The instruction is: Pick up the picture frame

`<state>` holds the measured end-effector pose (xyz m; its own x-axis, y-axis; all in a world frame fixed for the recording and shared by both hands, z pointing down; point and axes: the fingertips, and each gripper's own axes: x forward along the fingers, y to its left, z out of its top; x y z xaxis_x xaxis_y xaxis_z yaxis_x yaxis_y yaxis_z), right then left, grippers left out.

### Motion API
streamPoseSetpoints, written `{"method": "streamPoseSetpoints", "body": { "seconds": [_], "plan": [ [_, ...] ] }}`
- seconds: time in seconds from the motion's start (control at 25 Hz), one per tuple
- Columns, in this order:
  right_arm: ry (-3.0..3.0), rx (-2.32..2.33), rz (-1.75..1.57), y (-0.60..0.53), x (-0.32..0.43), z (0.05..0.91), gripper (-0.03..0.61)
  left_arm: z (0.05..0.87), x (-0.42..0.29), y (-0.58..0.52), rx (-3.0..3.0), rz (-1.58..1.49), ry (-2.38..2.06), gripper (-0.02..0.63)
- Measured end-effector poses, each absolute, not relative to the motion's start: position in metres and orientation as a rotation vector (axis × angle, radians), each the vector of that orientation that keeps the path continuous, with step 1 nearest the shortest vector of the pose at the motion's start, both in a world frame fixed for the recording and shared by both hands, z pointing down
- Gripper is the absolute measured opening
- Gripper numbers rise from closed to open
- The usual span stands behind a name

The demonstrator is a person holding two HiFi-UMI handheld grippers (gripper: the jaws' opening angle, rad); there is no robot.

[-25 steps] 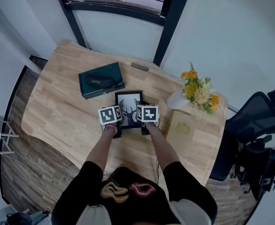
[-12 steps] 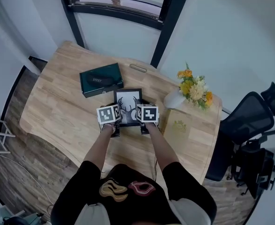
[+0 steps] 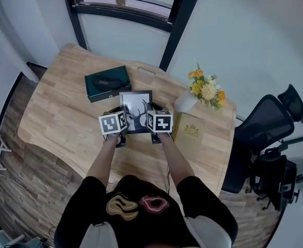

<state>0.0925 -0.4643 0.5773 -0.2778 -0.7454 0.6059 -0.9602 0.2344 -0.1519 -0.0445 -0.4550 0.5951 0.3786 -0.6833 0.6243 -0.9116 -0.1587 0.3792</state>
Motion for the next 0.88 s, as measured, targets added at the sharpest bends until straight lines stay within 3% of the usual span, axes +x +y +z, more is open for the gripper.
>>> {"method": "streamPoseSetpoints", "body": {
  "seconds": [0.88],
  "plan": [
    [-2.286, 1.765, 0.469, -0.375, 0.065, 0.468, 0.078, 0.489, -0.075, -0.38, 2.161, 0.245, -1.45, 0.077]
  ]
}}
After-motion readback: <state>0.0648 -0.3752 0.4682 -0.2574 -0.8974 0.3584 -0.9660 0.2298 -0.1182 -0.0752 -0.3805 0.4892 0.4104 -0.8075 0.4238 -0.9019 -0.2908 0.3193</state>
